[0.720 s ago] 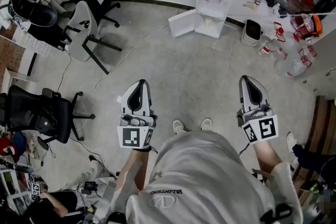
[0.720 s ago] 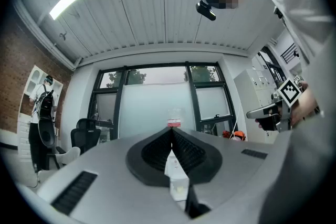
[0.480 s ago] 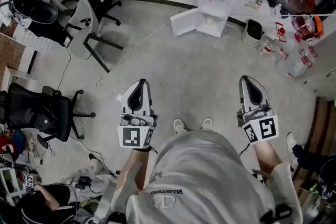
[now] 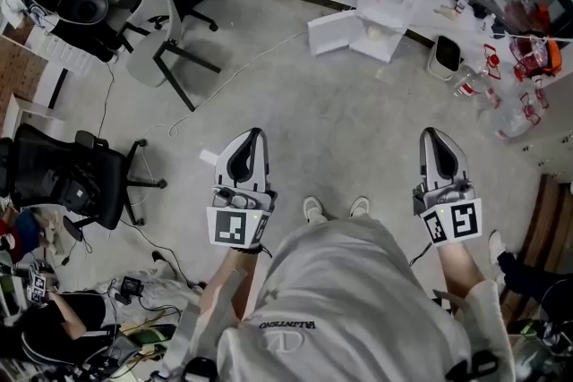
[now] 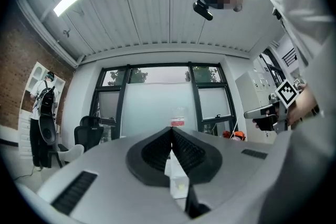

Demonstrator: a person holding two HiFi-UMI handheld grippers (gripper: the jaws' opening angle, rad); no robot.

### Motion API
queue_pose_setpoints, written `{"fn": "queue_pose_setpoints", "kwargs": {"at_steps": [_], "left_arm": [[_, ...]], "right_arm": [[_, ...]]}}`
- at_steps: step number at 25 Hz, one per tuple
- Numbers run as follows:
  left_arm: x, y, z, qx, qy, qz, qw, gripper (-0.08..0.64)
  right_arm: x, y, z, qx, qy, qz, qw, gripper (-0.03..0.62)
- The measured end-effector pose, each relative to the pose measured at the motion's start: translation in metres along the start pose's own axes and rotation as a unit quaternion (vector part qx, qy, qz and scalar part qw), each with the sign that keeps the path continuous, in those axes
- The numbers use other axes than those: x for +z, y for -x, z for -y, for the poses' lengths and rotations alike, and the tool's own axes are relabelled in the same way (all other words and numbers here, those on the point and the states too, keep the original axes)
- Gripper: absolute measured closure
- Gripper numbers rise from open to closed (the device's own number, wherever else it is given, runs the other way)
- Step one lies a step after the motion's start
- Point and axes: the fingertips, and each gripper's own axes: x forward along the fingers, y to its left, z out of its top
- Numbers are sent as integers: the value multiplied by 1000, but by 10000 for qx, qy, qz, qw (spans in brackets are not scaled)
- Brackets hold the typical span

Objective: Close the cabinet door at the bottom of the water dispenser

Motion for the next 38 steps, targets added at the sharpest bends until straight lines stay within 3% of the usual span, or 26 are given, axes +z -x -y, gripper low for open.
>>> {"fn": "queue_pose_setpoints", "kwargs": {"at_steps": [11,21,38], "left_arm": [[-7,16,-42,-60,53,-36,10000,552],[-18,1,-48,-29,126,-83,9999,552],[-31,-94,-44,-31,3,-131,9999,552]], "right_arm": [[3,-26,-50,153,173,6,9997,577],[0,-53,-51,268,122,51,9996,577],[-11,-121,20,381,-50,70,9992,577]]}}
